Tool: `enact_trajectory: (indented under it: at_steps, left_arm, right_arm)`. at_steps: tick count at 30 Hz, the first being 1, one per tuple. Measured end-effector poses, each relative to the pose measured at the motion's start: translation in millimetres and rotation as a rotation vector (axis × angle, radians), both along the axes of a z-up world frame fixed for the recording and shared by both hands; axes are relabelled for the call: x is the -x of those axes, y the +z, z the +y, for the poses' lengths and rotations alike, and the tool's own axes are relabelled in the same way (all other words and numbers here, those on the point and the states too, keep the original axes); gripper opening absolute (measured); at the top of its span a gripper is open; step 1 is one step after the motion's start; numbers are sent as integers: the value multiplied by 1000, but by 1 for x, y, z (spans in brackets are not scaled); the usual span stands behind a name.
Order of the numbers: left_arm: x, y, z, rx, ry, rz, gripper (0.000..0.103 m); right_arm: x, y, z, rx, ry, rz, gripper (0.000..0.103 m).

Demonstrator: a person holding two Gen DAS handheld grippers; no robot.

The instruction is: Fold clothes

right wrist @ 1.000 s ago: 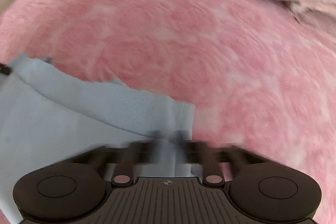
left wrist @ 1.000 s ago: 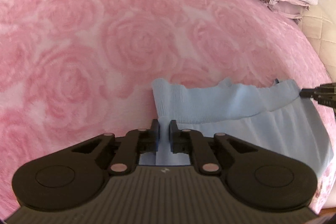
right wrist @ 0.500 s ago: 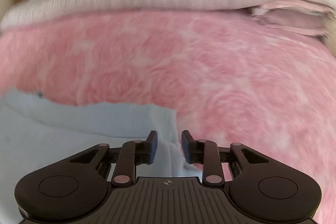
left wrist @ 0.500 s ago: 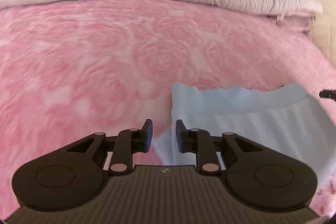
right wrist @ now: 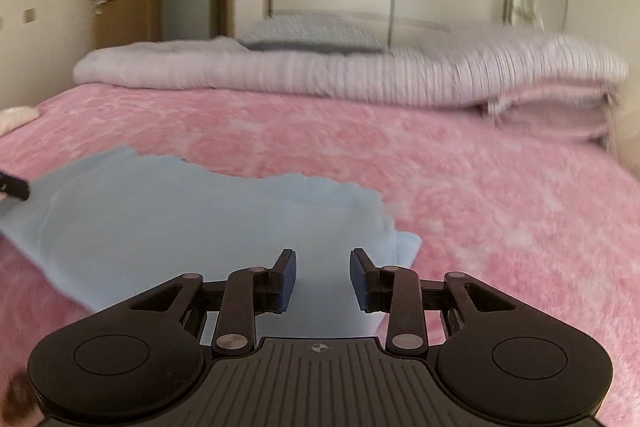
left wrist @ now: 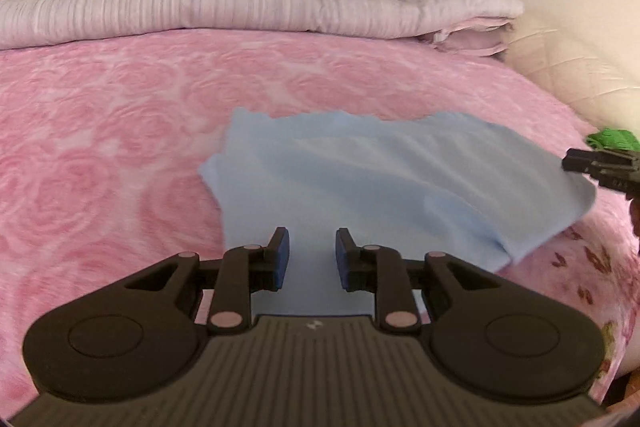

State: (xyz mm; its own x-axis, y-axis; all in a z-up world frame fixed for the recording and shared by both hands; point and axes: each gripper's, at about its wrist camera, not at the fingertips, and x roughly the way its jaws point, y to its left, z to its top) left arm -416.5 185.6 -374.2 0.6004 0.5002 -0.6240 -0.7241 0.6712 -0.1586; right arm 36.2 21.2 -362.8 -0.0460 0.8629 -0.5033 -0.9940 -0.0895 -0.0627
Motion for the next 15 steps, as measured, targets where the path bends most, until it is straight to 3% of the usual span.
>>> enact_trajectory:
  at_steps: [3, 5, 6, 10, 15]
  left_arm:
    - [-1, 5, -20, -42, -27, 19, 23]
    - [0, 11, -34, -31, -55, 55, 28]
    - [-1, 14, -41, -35, -74, 81, 29]
    - [-4, 20, -74, -192, -165, 241, 35]
    - [-12, -1, -103, -403, -286, 476, 36]
  right_arm:
    - [20, -4, -17, -20, 50, -85, 34]
    - [35, -1, -30, 2, 101, -145, 34]
    - [42, -2, -35, 6, 122, -210, 35]
    - [71, -10, -54, 15, 202, -493, 49]
    - [103, -28, -68, 25, 297, -793, 51]
